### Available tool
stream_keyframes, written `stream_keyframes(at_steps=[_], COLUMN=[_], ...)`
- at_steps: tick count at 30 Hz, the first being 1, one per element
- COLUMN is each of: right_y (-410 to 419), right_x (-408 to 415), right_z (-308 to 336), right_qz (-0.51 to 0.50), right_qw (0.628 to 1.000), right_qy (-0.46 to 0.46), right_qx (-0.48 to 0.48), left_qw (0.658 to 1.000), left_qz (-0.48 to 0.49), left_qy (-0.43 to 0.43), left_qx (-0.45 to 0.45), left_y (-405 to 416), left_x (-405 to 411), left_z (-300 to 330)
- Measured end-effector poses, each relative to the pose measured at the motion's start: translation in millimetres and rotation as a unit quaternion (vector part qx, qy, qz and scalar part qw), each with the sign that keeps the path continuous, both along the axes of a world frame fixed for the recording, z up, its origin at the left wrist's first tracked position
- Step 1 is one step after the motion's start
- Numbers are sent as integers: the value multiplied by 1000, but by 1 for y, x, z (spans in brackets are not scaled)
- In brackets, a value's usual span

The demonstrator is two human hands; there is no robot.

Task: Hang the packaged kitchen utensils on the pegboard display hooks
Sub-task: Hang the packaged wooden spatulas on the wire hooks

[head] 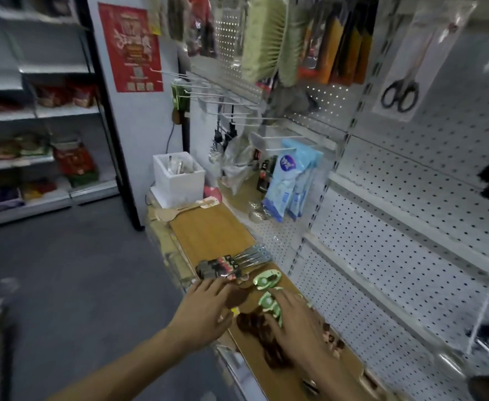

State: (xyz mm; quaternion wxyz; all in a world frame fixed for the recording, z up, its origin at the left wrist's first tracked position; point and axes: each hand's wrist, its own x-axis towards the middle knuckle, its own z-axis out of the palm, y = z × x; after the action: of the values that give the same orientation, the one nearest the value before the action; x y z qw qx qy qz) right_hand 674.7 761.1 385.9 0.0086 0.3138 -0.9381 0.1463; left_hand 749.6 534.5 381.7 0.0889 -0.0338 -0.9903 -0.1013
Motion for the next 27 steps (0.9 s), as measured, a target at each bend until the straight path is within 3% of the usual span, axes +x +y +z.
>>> stream_keyframes(at_steps=[7, 17, 27], right_y=[-92, -210, -332], right_x=[-97, -207, -276], right_z=[-13, -17, -27], right_qz=[46, 77, 67], right_qw=[999, 996, 997], right_qy=[-21, -42, -35], right_qx=[-15, -26, -12], left_qw=[999, 995, 997], left_qz=[43, 93, 59], left_qy=[20, -27, -40], left_qx=[-25, -17, -5], left_y=[-90, -200, -326], left_x=[-77, -175, -267], left_z=[-3, 4, -19])
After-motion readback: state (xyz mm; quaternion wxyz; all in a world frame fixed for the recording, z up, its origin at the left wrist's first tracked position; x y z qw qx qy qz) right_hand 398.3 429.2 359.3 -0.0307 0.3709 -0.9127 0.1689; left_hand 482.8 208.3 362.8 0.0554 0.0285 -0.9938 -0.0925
